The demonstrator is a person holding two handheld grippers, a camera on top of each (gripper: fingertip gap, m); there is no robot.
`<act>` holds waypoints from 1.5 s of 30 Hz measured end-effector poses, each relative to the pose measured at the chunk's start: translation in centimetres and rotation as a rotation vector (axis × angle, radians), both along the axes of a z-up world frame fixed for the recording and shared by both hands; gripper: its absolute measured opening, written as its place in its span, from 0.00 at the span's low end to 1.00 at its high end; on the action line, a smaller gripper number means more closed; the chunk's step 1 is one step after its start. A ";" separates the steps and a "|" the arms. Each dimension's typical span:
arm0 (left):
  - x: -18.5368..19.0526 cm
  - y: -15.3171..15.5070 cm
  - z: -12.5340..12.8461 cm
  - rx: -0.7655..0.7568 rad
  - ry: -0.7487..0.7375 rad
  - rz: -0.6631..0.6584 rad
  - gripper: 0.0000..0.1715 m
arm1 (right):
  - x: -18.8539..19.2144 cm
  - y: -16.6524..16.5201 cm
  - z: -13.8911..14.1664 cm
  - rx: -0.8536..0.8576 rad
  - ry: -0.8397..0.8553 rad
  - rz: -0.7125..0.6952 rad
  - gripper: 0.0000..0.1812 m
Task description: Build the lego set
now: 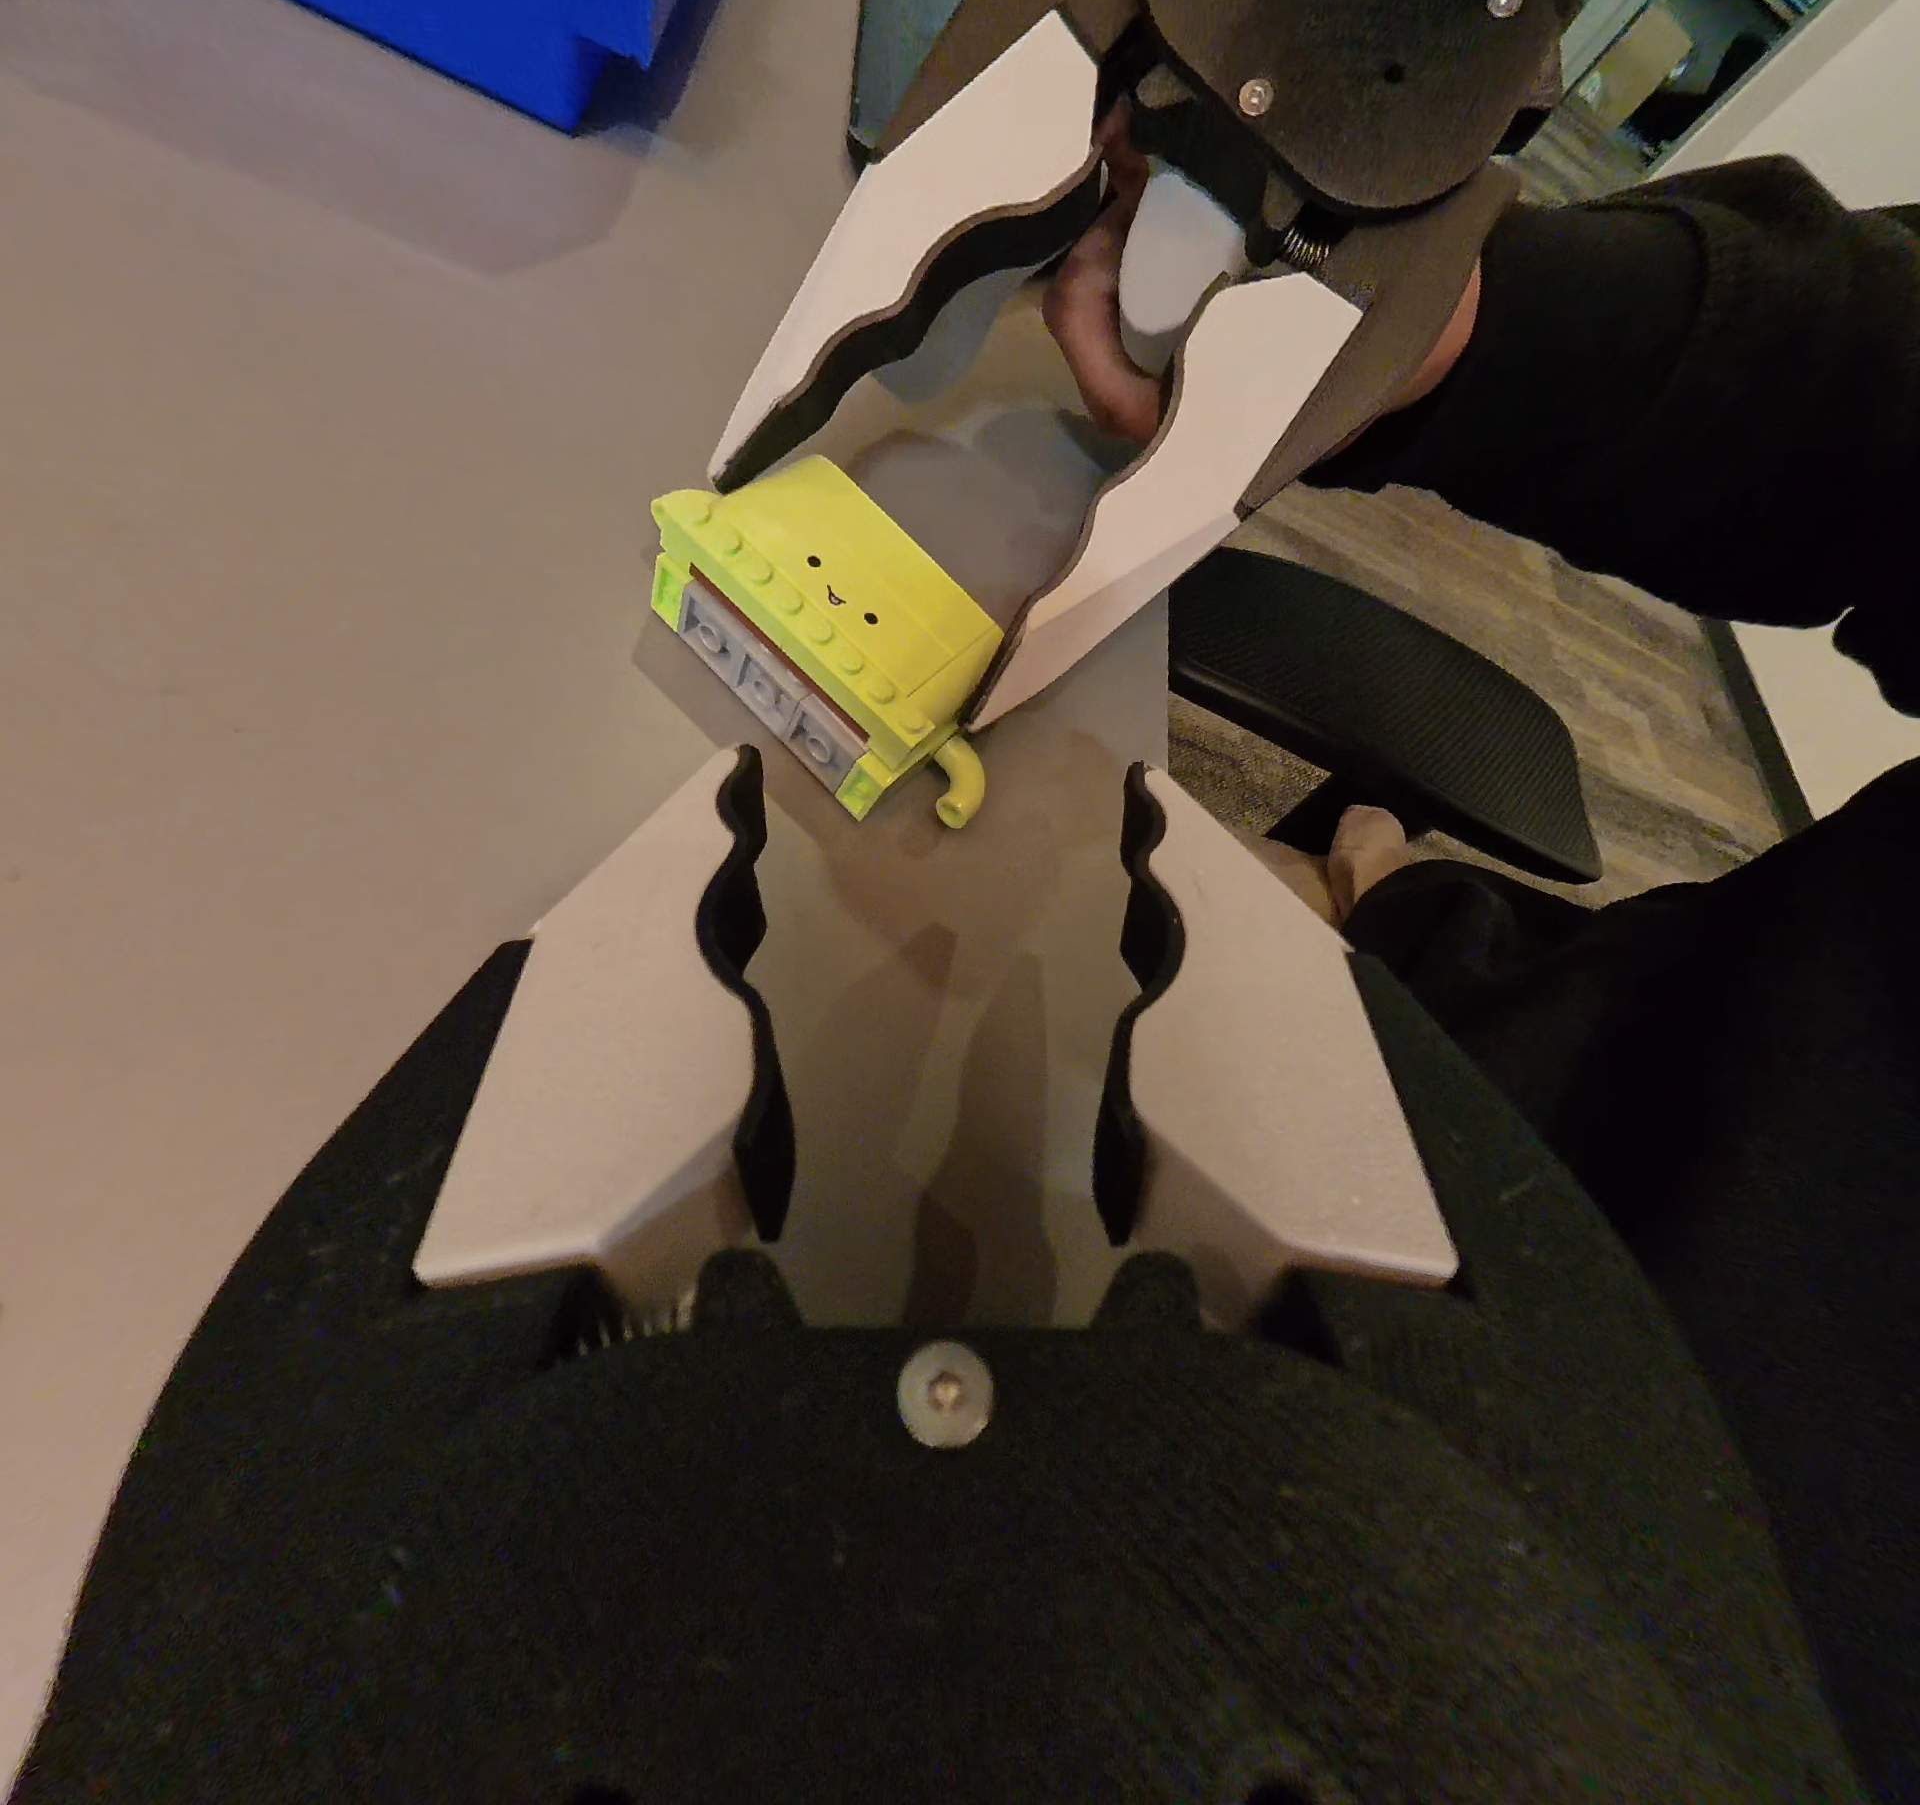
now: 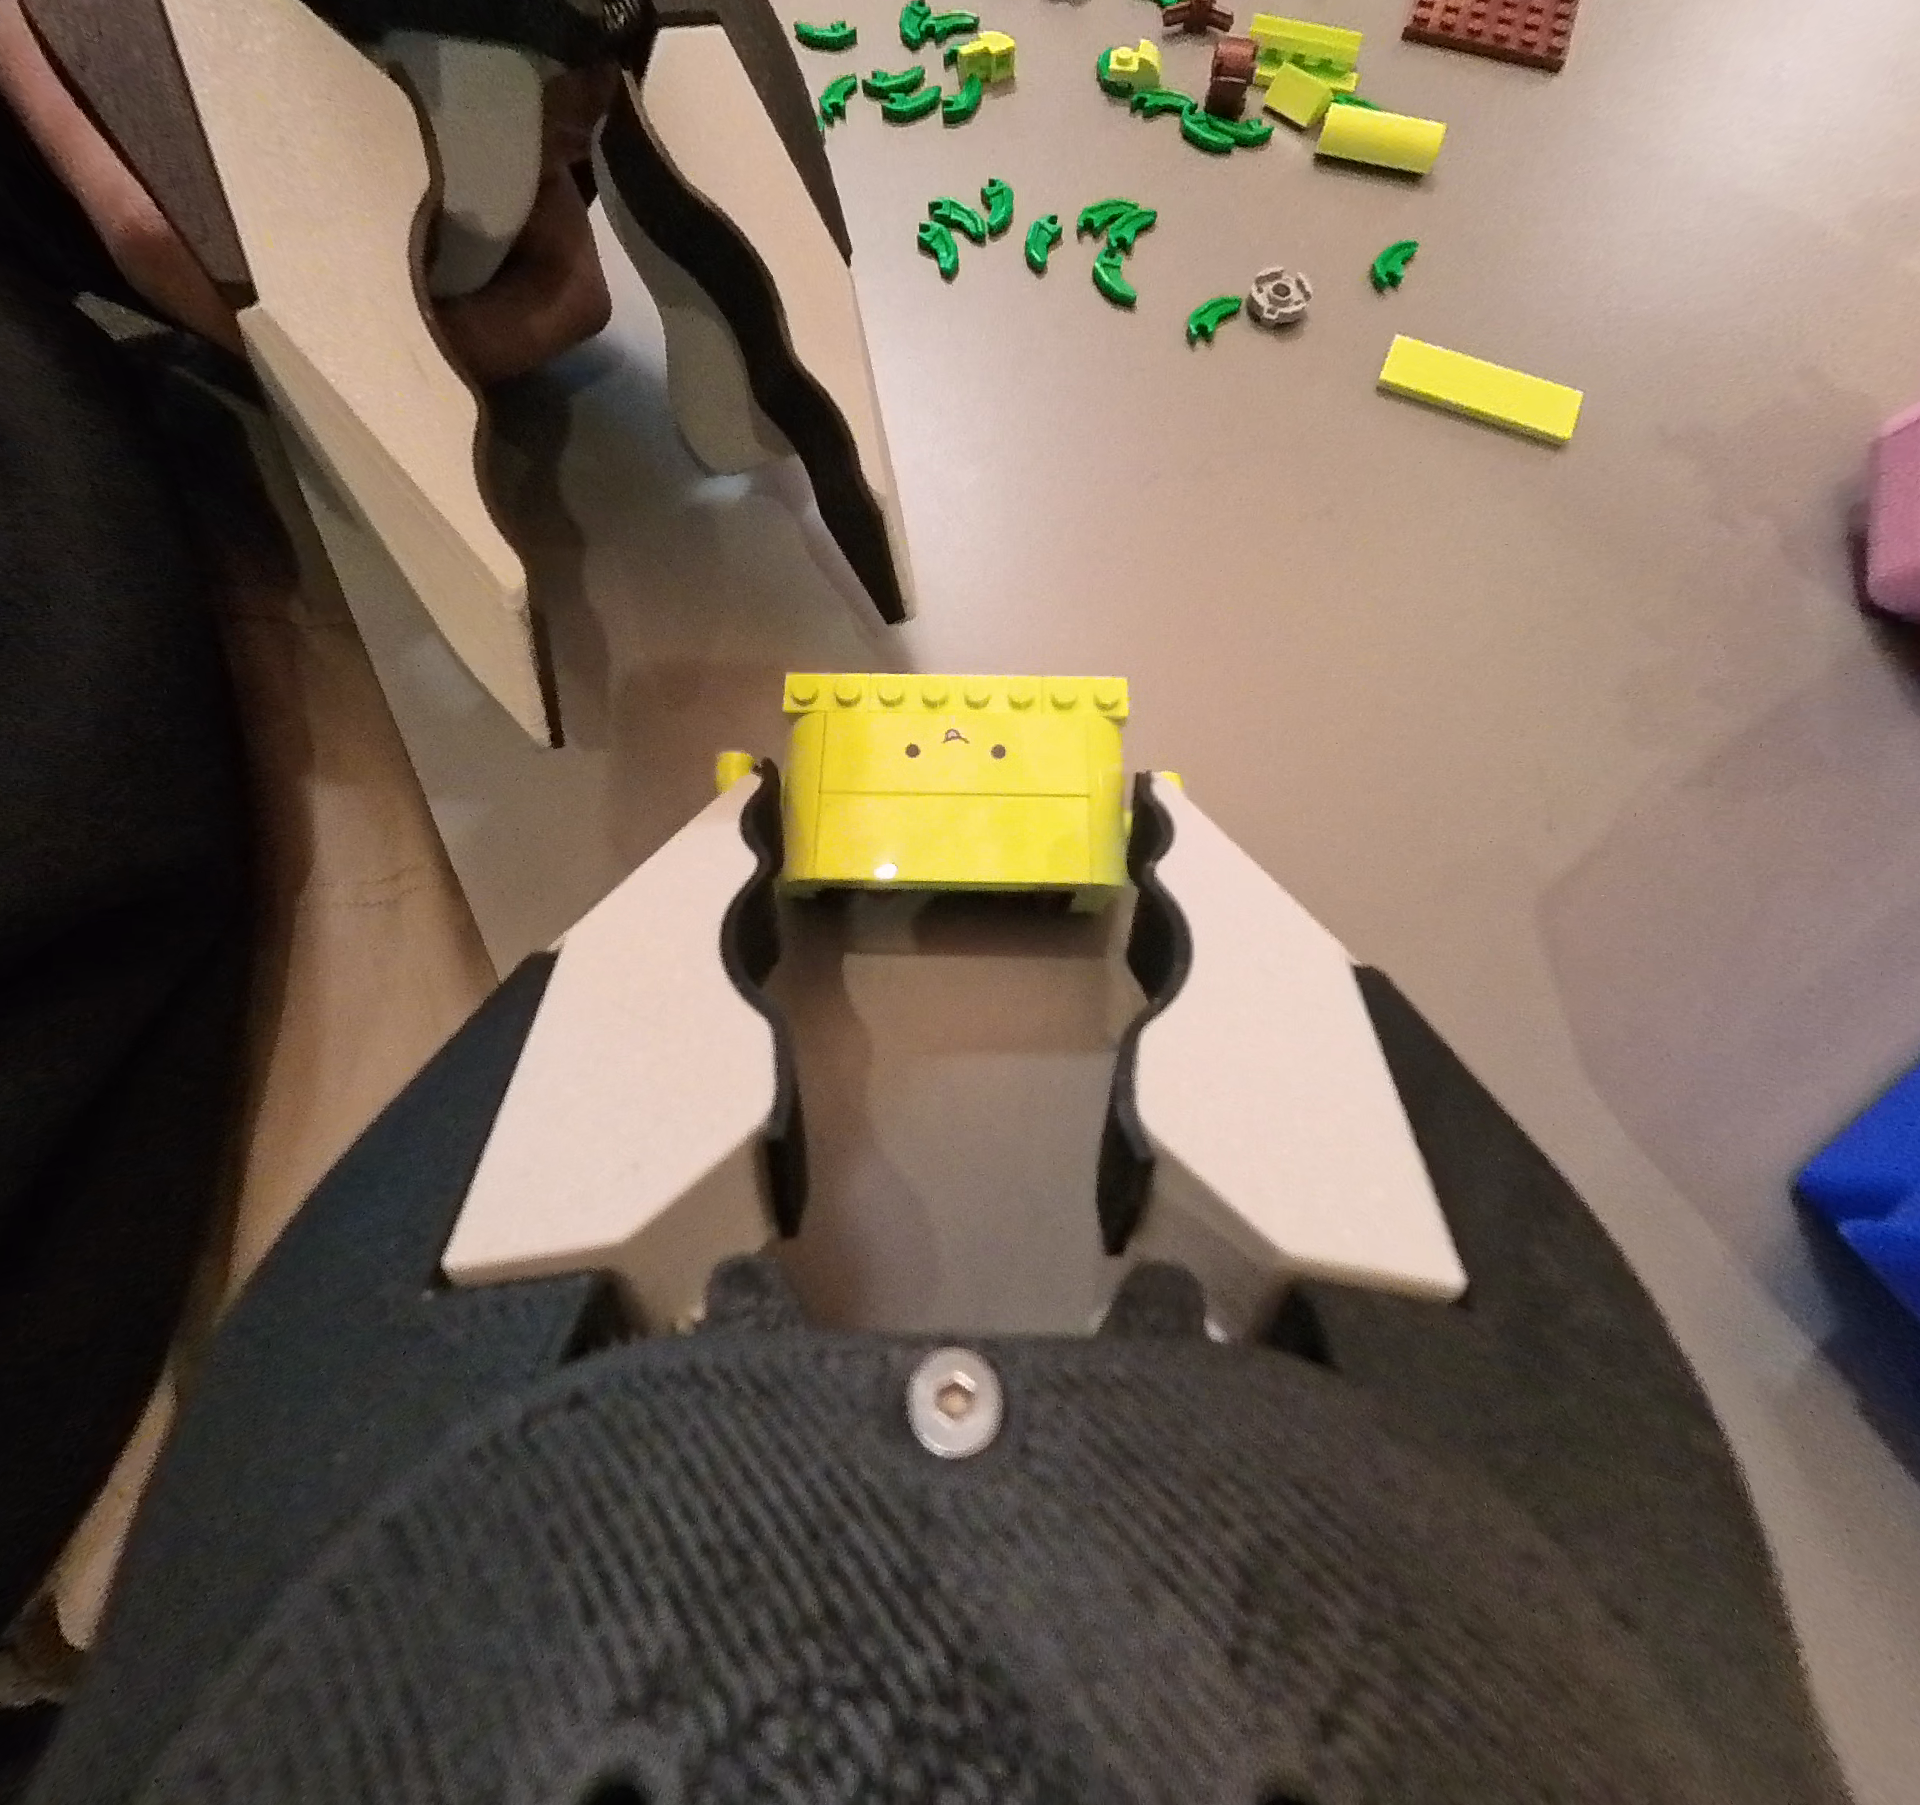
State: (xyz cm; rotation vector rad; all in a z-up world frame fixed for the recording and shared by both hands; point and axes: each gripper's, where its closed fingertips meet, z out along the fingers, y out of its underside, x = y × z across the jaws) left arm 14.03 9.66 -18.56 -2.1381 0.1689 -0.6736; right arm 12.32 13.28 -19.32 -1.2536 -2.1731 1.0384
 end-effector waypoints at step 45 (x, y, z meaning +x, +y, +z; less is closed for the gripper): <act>0.0 -0.8 0.7 -0.025 -0.215 -0.025 0.33 | -0.6 -0.5 -0.6 0.220 -0.344 -0.094 0.36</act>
